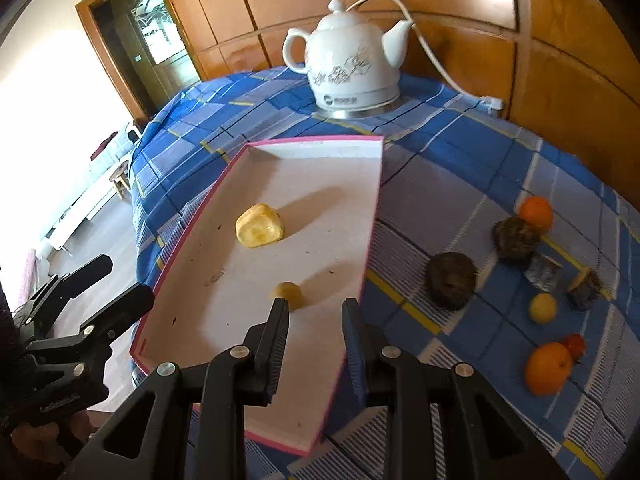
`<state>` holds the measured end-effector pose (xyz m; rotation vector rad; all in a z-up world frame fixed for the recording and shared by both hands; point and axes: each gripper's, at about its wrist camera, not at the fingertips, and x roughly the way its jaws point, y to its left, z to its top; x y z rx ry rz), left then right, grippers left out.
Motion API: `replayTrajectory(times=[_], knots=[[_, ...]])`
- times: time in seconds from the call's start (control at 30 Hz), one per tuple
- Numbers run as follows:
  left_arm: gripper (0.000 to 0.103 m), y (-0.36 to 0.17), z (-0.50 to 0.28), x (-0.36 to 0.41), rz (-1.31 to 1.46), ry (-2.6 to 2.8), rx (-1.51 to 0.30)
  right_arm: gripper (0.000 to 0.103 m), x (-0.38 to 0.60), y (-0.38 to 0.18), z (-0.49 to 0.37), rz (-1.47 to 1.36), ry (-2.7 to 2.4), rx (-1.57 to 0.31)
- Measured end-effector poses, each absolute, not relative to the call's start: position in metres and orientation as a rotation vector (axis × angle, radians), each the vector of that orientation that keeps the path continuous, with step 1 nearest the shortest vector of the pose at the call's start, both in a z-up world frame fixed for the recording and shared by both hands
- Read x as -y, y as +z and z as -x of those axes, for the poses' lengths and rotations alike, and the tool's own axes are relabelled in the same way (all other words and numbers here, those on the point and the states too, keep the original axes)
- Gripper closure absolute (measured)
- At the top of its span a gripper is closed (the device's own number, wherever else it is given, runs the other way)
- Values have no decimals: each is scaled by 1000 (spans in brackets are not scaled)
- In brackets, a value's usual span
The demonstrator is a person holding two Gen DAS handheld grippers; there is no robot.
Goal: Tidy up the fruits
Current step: 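Carry the small yellow ball into the tray and open the right tool, then withdraw the right tool from the tray back toward the fruits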
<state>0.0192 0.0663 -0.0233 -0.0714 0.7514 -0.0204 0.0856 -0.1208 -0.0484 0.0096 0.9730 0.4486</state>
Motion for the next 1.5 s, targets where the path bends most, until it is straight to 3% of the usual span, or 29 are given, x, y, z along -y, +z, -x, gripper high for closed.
replayTrajectory(times=[1.5], knots=[[16, -26, -12, -15, -44, -126, -778, 69, 278, -11, -56, 31, 123, -878]])
